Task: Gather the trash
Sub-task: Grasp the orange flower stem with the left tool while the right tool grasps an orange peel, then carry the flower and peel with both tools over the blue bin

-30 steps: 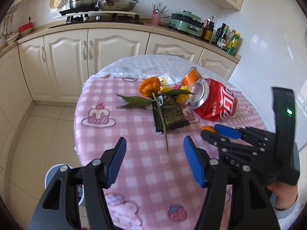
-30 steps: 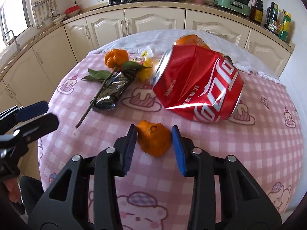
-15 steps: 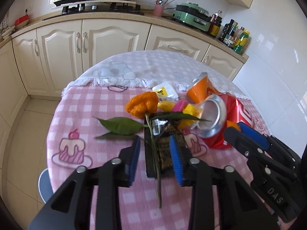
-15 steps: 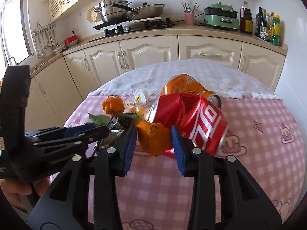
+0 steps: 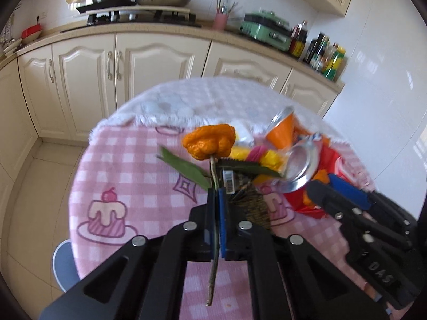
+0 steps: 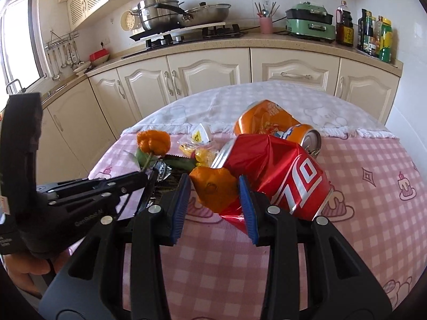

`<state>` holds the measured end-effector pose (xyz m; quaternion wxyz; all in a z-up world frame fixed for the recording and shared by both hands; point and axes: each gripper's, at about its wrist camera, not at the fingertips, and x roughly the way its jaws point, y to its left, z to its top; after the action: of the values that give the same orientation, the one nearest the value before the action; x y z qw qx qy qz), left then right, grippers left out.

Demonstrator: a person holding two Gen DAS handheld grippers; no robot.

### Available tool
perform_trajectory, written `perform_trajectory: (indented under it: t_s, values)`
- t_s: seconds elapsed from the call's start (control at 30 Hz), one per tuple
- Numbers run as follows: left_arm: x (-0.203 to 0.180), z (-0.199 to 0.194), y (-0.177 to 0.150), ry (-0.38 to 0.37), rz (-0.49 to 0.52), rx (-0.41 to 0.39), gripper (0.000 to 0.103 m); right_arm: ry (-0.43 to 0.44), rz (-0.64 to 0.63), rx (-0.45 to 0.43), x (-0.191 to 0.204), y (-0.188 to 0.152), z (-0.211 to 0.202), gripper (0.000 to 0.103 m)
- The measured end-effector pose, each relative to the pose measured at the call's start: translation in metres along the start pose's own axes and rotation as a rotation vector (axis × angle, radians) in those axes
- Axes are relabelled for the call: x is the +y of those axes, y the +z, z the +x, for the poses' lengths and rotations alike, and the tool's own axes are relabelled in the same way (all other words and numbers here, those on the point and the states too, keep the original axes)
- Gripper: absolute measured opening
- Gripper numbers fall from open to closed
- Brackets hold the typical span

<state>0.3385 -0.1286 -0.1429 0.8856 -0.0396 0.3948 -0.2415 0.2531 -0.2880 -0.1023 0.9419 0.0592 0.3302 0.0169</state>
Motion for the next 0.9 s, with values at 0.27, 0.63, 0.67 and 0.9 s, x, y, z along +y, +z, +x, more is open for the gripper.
perform_trajectory:
  t_s: [0.27,0.63,0.67,0.9]
  values:
    - [0.016,-0.062,-0.009,-0.031,-0.035,-0.106,0.003,0.038,-0.046,-0.039,0.040,0.005,-0.019,0.037]
    - [0.098,-0.140,-0.054,0.028,-0.140,-0.191,0.003,0.178,-0.168,0.007,0.152,-0.002,-0.005,0.037]
    - [0.106,-0.144,-0.059,0.041,-0.154,-0.192,0.003,0.195,-0.184,0.020,0.166,-0.005,0.000,0.037]
    - [0.196,-0.158,-0.105,0.163,-0.298,-0.167,0.003,0.298,-0.287,0.131,0.253,-0.042,0.045,0.035]
